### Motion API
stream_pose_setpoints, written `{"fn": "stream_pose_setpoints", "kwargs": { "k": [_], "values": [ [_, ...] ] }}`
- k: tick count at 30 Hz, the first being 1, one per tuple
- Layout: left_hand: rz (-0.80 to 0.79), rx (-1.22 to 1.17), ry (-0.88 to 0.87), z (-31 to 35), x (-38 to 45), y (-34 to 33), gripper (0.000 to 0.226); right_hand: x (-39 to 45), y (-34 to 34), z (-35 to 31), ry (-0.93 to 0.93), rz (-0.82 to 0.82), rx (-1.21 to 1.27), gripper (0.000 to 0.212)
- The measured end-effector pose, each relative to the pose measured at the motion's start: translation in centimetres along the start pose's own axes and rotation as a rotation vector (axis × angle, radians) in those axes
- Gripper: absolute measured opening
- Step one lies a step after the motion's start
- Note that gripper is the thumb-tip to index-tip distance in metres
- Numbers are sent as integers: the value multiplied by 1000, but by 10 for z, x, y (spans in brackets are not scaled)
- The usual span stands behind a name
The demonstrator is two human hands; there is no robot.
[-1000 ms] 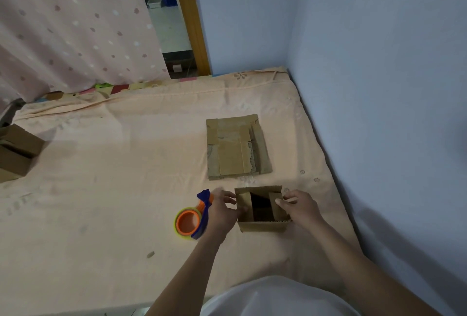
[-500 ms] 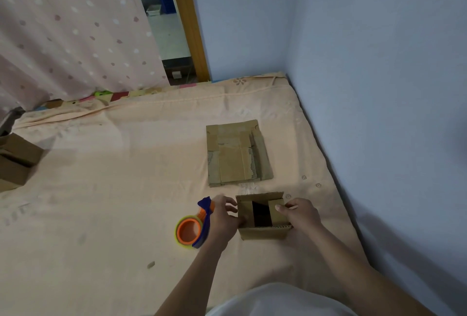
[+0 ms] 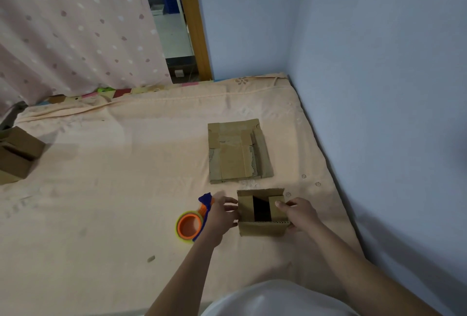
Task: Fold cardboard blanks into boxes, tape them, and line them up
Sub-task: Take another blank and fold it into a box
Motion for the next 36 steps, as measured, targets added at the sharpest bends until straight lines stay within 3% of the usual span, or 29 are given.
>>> {"fn": "stream_pose_setpoints", "kwargs": {
  "k": [3,9,15,18,22,25,30,36],
  "values": [
    [36,-49,61,7,-3,2,17,-1,-2,2,-2,-14,21,45],
    [-23,-27,257,34,0,-4,43,-2,-2,1,12,-9,9,41],
    [-26,56,230,39,2,-5,23,-4,-2,-4,16,1,52,27],
    [-7,85,203,29,4,-1,24,-2,-7,-6,18,-58,17,19],
    [81,148,133,21,8,-1,25,-28,-10,-15,83,-232,72,31],
    [128,188,94,22,8,-2,24,-46,-10,-19,179,-292,-16,58],
    [116,160,92,20,9,-2,24,-33,-9,-10,185,-144,-26,90],
    [72,192,89,17,13,-4,24,-21,-13,-16,203,61,-215,52]
  ]
}}
Point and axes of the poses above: each hand's wrist, its own x-axis towards the middle knuckle, its own y-axis out of the back of the hand, z = x × y, the point moved 5 cm from there along x, towards the middle knuckle, and after that the axes turned 12 degrees about -z, right-handed, at the moved point
